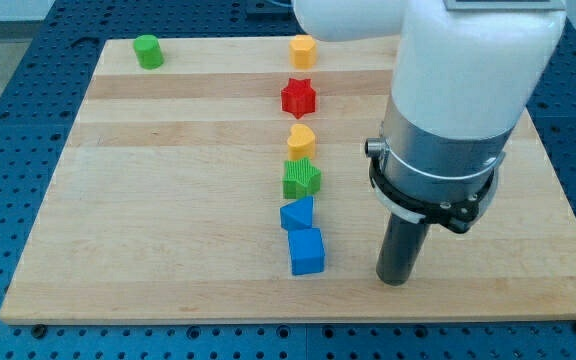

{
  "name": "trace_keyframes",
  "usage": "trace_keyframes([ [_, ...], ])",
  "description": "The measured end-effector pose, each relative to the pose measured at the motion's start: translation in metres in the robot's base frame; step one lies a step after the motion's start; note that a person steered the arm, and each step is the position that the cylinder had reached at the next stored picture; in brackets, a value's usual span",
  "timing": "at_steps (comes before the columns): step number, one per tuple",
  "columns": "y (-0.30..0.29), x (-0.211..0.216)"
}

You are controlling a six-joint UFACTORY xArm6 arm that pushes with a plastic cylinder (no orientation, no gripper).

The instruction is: Push the green star slightly left

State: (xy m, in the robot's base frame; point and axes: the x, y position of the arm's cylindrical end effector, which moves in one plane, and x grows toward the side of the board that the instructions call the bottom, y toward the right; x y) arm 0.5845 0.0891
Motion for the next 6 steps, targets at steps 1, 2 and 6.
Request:
trace_keyframes([
  [1, 0.0, -0.003],
  [2, 0.009, -0.021],
  [6, -0.041, -0.074],
])
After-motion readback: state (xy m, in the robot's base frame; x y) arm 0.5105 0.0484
